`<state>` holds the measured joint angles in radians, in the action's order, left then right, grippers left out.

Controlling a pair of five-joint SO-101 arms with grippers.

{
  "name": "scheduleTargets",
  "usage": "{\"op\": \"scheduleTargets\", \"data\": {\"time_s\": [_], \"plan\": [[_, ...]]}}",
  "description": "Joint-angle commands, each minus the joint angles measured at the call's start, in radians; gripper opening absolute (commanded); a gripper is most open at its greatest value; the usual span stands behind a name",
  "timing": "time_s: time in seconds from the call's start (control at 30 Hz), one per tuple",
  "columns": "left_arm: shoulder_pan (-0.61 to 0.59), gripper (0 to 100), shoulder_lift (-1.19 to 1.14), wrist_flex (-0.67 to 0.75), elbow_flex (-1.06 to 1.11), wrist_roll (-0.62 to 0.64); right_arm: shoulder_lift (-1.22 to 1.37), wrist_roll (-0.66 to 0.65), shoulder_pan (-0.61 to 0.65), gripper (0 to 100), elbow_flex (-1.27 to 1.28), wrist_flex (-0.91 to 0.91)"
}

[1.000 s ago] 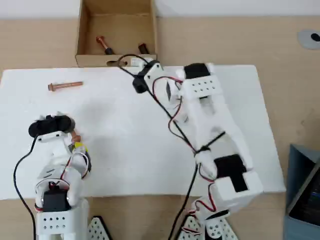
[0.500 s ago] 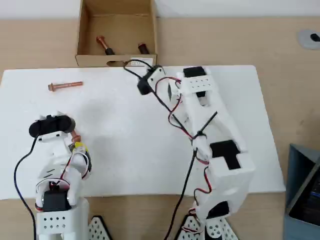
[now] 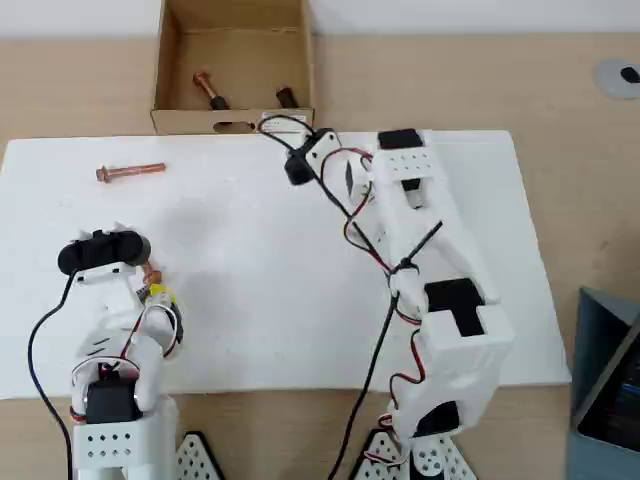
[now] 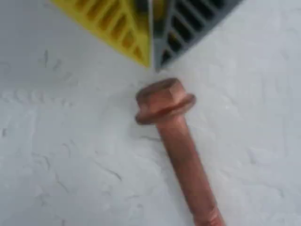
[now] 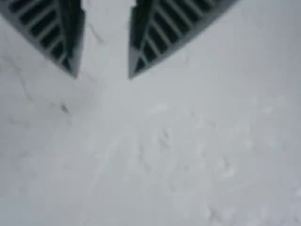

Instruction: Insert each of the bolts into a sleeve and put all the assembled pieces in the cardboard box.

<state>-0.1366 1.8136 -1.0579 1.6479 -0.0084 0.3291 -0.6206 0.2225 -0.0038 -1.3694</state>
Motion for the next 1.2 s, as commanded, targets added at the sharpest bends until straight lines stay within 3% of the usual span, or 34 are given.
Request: {"op": "scheduleTargets", "data": {"time_s": [0.0,0.23,1.17], "plan": [[-0.003,0,0.008,-0.003,-0.006,-0.005,-0.008,-0.009,-0.013,9.5,-0.136,-0.06],[-0.003,0,0.008,-0.003,-0.006,-0.005,-0.001,-0.014,-0.013,14.7,-0.292,-0.137],[-0.003,0,0.008,-0.003,-0.006,-0.005,0.24,-0.06,-0.073,14.7,-0.498,-0.187]]}}
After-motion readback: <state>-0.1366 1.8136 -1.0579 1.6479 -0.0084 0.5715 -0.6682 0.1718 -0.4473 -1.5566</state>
